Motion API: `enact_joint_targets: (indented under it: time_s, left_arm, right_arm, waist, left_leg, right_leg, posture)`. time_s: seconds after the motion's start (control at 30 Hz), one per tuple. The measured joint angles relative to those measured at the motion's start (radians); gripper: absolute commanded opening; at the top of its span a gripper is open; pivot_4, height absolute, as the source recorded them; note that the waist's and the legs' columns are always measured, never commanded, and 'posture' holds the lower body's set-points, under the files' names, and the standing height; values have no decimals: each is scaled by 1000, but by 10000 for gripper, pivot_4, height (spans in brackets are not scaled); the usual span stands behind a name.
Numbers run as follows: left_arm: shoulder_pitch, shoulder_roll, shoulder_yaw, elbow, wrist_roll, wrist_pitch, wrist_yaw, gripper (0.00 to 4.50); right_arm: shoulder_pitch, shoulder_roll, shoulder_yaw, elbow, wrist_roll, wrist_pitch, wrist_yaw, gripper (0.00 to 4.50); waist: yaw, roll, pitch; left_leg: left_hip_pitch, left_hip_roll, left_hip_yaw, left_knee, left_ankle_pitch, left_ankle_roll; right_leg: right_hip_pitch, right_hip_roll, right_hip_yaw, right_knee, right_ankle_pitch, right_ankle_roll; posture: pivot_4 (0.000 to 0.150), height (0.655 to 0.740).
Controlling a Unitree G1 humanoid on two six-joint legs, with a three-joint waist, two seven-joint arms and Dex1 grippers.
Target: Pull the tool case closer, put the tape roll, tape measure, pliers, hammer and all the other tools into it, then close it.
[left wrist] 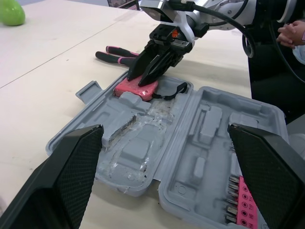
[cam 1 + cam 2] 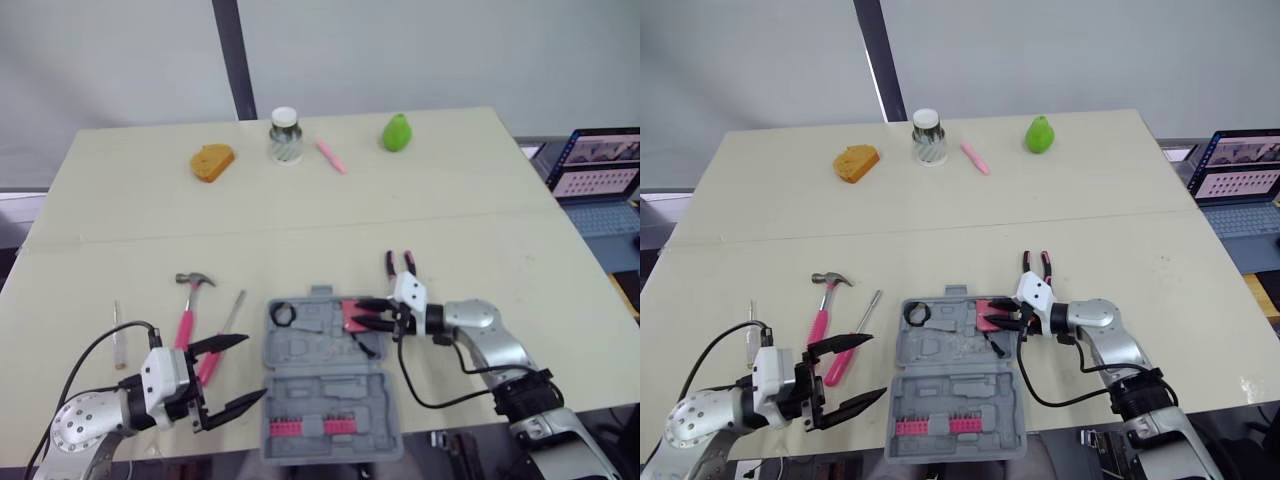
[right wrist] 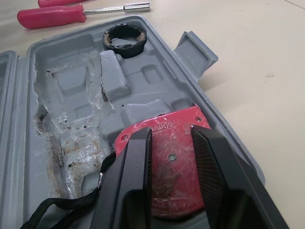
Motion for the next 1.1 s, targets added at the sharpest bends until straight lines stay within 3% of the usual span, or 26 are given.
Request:
enact_joint_targets:
  time_s: [0.4, 0.63, 0.87, 1.1]
  left_arm:
    - [-5, -10, 4, 24, 0, 3, 5, 45000]
    - [-1, -22, 66, 23, -58, 33, 18, 45000]
    - [76, -18, 152, 23, -100, 46, 0, 45000]
    - [189, -25, 186, 20, -118, 34, -50, 45000]
  right_arm:
    - [5, -3, -4, -10, 1, 4, 0, 13769]
    - [40, -138, -59, -286, 72, 198, 11, 13769]
    - [278, -320, -175, -604, 191, 402, 28, 13769]
    - [510, -354, -323, -761, 245, 478, -36, 13769]
  waist:
    - [0, 0, 0]
    - [4, 1, 1]
    - [7, 1, 1]
    - [7, 1, 1]
  left_leg:
    - [0, 0, 0, 0, 0, 0]
    - [-2, 0, 0, 0, 0, 0]
    - [-2, 0, 0, 0, -1, 1]
    - [-2, 0, 0, 0, -1, 1]
  right_leg:
    - [0, 0, 0, 0, 0, 0]
    - [-1, -1, 0, -1, 0, 0]
    - [0, -1, 0, -3, 0, 0]
    - [2, -1, 0, -5, 0, 0]
  posture:
    - [1500, 7159]
    - [1500, 7159]
    - [1500, 7159]
    - [1500, 7159]
